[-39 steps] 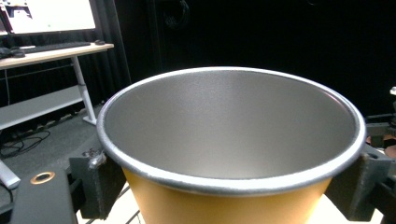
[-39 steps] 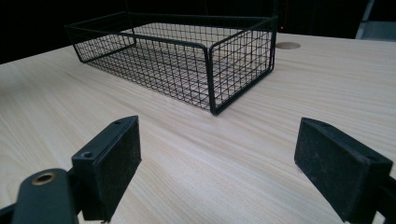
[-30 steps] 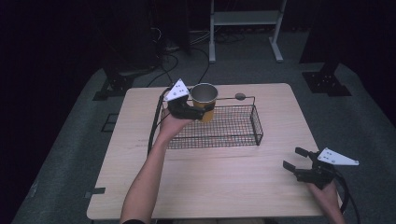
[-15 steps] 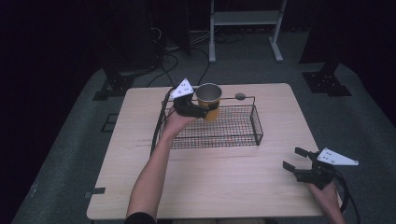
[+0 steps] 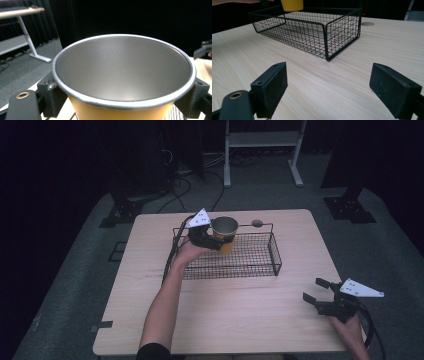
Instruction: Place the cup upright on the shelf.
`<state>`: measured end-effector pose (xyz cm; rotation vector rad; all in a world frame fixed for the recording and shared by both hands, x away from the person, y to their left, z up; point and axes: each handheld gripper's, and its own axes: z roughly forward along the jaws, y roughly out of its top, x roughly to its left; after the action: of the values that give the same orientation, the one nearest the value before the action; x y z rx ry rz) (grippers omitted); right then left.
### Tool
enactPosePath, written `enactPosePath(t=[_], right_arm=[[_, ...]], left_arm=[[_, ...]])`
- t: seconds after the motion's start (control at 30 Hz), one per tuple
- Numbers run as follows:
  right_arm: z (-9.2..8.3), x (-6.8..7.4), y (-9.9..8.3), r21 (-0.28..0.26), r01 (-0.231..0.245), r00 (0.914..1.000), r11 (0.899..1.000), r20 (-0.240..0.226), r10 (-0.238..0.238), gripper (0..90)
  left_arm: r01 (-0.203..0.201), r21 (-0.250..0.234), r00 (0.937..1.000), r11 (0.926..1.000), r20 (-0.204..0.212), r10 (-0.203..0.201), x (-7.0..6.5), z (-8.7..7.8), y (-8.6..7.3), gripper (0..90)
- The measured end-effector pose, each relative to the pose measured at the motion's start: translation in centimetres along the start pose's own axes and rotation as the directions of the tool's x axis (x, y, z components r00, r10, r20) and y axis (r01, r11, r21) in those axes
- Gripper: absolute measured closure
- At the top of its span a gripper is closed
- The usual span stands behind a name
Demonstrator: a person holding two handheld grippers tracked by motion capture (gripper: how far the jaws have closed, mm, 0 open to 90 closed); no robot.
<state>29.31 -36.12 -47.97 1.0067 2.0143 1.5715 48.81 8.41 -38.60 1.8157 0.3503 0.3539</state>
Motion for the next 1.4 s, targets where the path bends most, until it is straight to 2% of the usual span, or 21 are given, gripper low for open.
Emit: enactPosePath(t=[0.07, 0.27, 0.43, 0.53, 0.63, 0.7, 0.87, 0.97, 1.07, 1.23, 1.4], right_arm=[[0.0, 0.0, 0.0, 0.0, 0.001, 1.0, 1.0, 0.0, -0.001, 13.7], [0.0, 0.0, 0.0, -0.001, -0.001, 1.0, 1.0, -0.001, 0.001, 13.7], [0.0, 0.0, 0.0, 0.0, 0.001, 1.0, 1.0, -0.001, -0.001, 13.7], [0.0, 0.0, 0.0, -0.001, 0.001, 1.0, 1.0, -0.001, -0.001, 13.7], [0.0, 0.0, 0.0, -0.002, -0.001, 1.0, 1.0, -0.005, 0.001, 13.7], [0.0, -0.1, 0.0, -0.004, -0.002, 1.0, 1.0, -0.004, 0.002, 13.7], [0.0, 0.0, 0.0, -0.002, -0.001, 1.0, 1.0, -0.003, 0.001, 13.7], [0.0, -0.1, 0.0, -0.002, 0.0, 1.0, 1.0, -0.005, 0.0, 13.7], [0.0, -0.1, 0.0, -0.005, -0.003, 1.0, 1.0, -0.005, 0.003, 13.7], [0.0, -0.1, 0.0, -0.003, -0.001, 1.0, 1.0, -0.004, 0.001, 13.7], [0.0, -0.1, 0.0, -0.004, -0.001, 1.0, 1.0, -0.006, 0.001, 13.7]], left_arm=[[-0.007, 0.025, 1.0, 0.9997, 0.003, 0.007, 0.0, 0.2, -0.3, 13.3], [-0.014, 0.061, 0.9997, 0.998, 0.022, 0.013, 0.2, 0.6, -0.8, 13.3], [-0.003, 0.079, 0.9996, 0.9969, 0.029, 0.001, 0.4, 0.9, -1.2, 13.2], [-0.007, 0.107, 0.9997, 0.9943, 0.023, 0.005, 0.6, 1.0, -1.4, 13.3], [-0.005, 0.153, 1.0, 0.9882, 0.004, 0.005, 0.7, 1.2, -1.8, 13.3], [-0.011, 0.182, 0.9999, 0.9832, 0.01, 0.009, 0.7, 1.4, -2.1, 13.3], [-0.008, 0.21, 0.9998, 0.9777, 0.017, 0.005, 0.8, 1.7, -2.5, 13.3], [-0.002, 0.254, 0.9996, 0.9672, 0.026, -0.005, 0.9, 2.0, -2.6, 13.2], [-0.021, 0.272, 0.9995, 0.962, 0.027, 0.014, 0.7, 2.3, -2.6, 13.1], [-0.027, 0.277, 0.9993, 0.9606, 0.032, 0.019, 0.6, 2.6, -2.6, 13.1], [-0.028, 0.298, 0.9992, 0.9542, 0.036, 0.018, 0.6, 2.6, -2.7, 13.0]])
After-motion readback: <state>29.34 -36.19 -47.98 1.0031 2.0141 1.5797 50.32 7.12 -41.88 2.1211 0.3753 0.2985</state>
